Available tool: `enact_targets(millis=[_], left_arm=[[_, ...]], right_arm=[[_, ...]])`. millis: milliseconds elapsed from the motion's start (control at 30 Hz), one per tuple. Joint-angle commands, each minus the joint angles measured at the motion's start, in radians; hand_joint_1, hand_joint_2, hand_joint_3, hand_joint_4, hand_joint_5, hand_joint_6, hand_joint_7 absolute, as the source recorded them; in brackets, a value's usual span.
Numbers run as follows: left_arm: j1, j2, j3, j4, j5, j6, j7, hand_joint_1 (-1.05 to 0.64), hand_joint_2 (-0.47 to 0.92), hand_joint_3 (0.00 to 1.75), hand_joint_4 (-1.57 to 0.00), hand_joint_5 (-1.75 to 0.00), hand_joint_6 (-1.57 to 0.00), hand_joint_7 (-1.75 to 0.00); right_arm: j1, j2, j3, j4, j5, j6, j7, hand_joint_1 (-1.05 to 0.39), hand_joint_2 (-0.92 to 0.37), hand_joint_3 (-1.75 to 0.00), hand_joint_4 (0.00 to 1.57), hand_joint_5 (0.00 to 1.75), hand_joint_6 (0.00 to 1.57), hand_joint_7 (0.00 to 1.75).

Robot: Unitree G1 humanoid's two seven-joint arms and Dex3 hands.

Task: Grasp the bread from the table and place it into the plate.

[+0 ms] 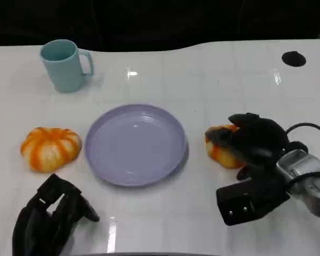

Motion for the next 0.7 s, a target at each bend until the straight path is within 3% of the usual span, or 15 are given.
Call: enact_targets(millis=[33,200,400,700], left_arm=[[0.008,0.012,0.003,-0.012,-0.002,-0.004,-0.003,-0.6,0.92,0.24,-0.67,-1.75,-0.51,-1.55],[0.017,0.009,0.001,-0.025,-0.005,0.0,-0.004,-0.61,0.92,0.22,-0.66,-1.75,-0.51,-1.54],[0.028,0.007,-0.001,-0.043,-0.006,0.013,0.002,-0.59,0.92,0.24,-0.64,-1.75,-0.5,-1.55],[0.038,0.007,-0.003,-0.06,-0.008,0.026,0.004,-0.59,0.92,0.24,-0.64,-1.75,-0.51,-1.55]], right_arm=[[-0.045,0.032,0.013,0.086,0.024,0.0,-0.029,-0.39,-0.78,-0.01,0.31,0.02,0.33,0.02],[-0.069,0.055,0.021,0.154,0.046,-0.018,-0.061,-0.37,-0.8,-0.01,0.39,0.04,0.4,0.03],[-0.069,0.056,0.009,0.192,0.095,-0.072,-0.137,-0.28,-0.81,0.0,0.59,0.05,0.59,0.04],[-0.063,0.034,0.024,0.232,0.102,-0.205,-0.392,-0.14,-0.86,-0.01,1.21,0.19,1.05,0.1]])
